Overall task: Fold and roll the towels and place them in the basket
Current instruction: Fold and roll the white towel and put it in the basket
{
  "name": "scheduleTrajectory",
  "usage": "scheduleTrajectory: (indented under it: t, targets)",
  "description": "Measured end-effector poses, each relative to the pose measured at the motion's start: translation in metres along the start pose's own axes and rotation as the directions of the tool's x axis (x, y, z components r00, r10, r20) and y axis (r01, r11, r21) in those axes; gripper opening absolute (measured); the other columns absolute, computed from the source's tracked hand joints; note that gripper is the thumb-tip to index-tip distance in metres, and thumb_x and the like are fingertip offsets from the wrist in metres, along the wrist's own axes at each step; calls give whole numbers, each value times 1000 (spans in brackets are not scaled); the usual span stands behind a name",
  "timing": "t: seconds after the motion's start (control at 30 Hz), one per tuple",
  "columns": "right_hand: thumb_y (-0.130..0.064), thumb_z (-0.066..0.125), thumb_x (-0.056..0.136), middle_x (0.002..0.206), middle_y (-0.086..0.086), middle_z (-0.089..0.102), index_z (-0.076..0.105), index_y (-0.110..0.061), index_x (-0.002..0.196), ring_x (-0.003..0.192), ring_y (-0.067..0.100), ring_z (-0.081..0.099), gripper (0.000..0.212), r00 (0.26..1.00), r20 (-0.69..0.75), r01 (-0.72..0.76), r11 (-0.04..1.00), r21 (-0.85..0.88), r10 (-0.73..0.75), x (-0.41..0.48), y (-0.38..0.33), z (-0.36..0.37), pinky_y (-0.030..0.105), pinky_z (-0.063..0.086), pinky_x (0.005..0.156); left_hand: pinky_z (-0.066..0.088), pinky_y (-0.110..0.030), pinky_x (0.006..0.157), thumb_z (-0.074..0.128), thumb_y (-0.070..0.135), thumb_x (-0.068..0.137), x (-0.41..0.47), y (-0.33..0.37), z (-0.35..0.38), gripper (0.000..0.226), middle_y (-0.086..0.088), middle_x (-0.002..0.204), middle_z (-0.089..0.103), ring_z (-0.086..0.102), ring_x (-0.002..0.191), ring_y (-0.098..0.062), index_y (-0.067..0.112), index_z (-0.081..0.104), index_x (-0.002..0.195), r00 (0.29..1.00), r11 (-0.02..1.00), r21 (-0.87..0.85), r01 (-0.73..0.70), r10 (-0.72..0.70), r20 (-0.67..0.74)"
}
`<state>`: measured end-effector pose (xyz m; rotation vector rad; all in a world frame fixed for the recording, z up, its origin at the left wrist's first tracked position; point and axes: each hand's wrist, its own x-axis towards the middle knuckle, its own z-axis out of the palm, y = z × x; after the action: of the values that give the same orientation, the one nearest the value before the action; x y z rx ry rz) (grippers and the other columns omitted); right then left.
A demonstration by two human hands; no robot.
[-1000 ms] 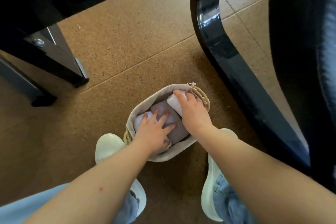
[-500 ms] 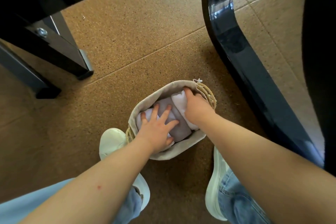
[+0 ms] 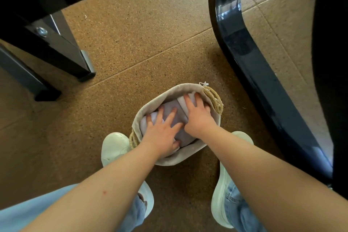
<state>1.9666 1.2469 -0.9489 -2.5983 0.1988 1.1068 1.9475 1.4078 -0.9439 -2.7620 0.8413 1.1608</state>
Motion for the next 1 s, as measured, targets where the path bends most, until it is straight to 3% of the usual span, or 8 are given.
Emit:
scheduleTrajectory:
  t: [0.17, 0.23, 0.33, 0.47, 0.63, 0.77, 0.93, 1.0]
  targets:
    - [-27, 57, 96, 161, -1, -42, -31, -44, 153, 153, 45, -19, 106, 983, 179, -45, 995, 87, 28, -1, -6, -10, 57, 6, 127, 5, -75, 116, 47, 61, 95, 5, 1, -1, 64, 1, 170, -17, -21, 153, -43, 44, 24, 152, 1000, 1000, -11, 17, -17, 20]
    - [-27, 56, 96, 162, 2, -40, -29, -43, 155, 154, 46, -16, 104, 990, 135, -42, 995, 86, 30, -4, -4, -8, 55, 8, 127, 12, -74, 115, 45, 62, 95, 3, 4, -2, 63, 0, 170, -15, -14, 154, -41, 45, 25, 151, 999, 999, 15, 50, -50, -10]
    - [-34, 55, 97, 167, 10, -27, -17, -35, 160, 155, 46, 2, 96, 997, -58, -53, 998, -14, 52, -19, -10, 4, 50, 19, 125, 29, -60, 108, 42, 64, 97, -4, 13, -1, 62, -5, 170, -14, 3, 151, -39, 45, 23, 153, 988, 989, 31, 143, -141, -65]
    - [-31, 56, 97, 165, -4, -34, -13, -47, 158, 153, 48, -12, 93, 998, 19, -62, 989, 134, 60, -27, -15, 12, 59, 17, 125, 36, -59, 108, 49, 61, 96, -6, 18, 6, 67, -2, 166, -25, -4, 150, -41, 46, 17, 153, 985, 981, -90, 172, -174, -15]
    - [-33, 59, 89, 164, 0, -37, -17, -52, 155, 154, 47, -17, 103, 994, 100, -60, 980, 187, 42, 3, -5, -2, 56, 5, 127, 22, -70, 116, 58, 54, 94, -3, 16, 5, 79, 1, 160, -40, -26, 149, -45, 50, 7, 154, 981, 970, -158, 187, -174, 91]
    - [-31, 56, 95, 159, -1, -45, -22, -54, 153, 152, 50, -17, 100, 984, 180, -29, 993, 112, 9, -4, -2, -13, 57, 8, 127, 17, -68, 120, 51, 56, 95, -4, 10, 7, 72, 2, 162, -37, -24, 151, -44, 50, 11, 155, 985, 965, -196, 172, -163, 60]
    - [-58, 67, 85, 147, -8, -57, -20, -59, 149, 140, 53, -41, 108, 976, 191, 121, 989, -84, -103, -22, -10, 8, 76, 17, 116, 16, -66, 120, 57, 52, 91, -10, 12, 3, 89, -4, 164, -32, -23, 149, -48, 44, -1, 158, 971, 944, -229, 238, -228, 70]
    - [-55, 69, 86, 145, -8, -59, -17, -62, 149, 138, 54, -44, 107, 976, 206, 111, 979, -171, -75, -21, -12, 14, 79, 21, 113, 10, -67, 121, 59, 51, 90, -8, 8, 4, 96, -5, 163, -37, -27, 148, -49, 43, -8, 159, 973, 944, -242, 225, -203, 110]
